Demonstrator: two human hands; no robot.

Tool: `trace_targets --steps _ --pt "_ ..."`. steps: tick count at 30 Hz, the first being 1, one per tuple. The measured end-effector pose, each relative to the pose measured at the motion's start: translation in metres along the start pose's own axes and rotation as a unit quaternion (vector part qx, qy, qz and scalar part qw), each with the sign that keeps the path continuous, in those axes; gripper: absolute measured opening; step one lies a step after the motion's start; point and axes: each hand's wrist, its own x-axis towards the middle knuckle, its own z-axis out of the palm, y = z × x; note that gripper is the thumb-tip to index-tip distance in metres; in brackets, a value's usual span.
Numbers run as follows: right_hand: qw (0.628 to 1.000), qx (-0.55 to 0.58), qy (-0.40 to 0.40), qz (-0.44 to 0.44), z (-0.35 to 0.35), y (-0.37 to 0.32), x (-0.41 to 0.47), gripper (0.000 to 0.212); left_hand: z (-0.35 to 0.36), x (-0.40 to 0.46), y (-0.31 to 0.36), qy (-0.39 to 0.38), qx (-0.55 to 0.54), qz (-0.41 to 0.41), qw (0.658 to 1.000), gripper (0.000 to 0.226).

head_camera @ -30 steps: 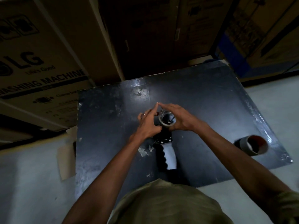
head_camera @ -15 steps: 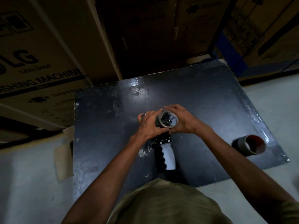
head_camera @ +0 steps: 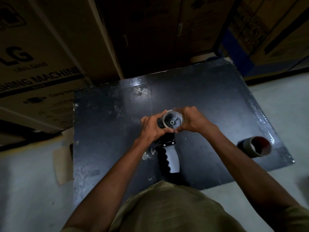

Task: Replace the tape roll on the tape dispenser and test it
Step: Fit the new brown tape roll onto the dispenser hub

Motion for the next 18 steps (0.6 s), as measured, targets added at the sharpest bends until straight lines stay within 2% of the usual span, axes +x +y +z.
trace_targets --steps 3,6,11,18 --pt "1.0 -0.029 -0.01 0.005 0.0 -0.005 0.002 0.067 -0.001 0.003 -0.002 -0.006 0.022 -0.001 1.0 0.106" --pt "0.998 -0.052 -0.021 0.018 -0.002 -0.009 0.004 0.066 -0.006 0.006 0.001 -0.012 0.041 0.003 0.999 0.1" --pt "0.997 -0.069 -0.029 0.028 -0.003 -0.011 0.005 0.075 -0.009 0.002 0.001 -0.03 -0.004 -0.011 0.999 0.094" --pt "0.995 -0.092 -0.027 0.041 0.008 -0.016 0.01 0.081 -0.011 0.004 -0.004 -0.046 0.046 0.001 0.998 0.102"
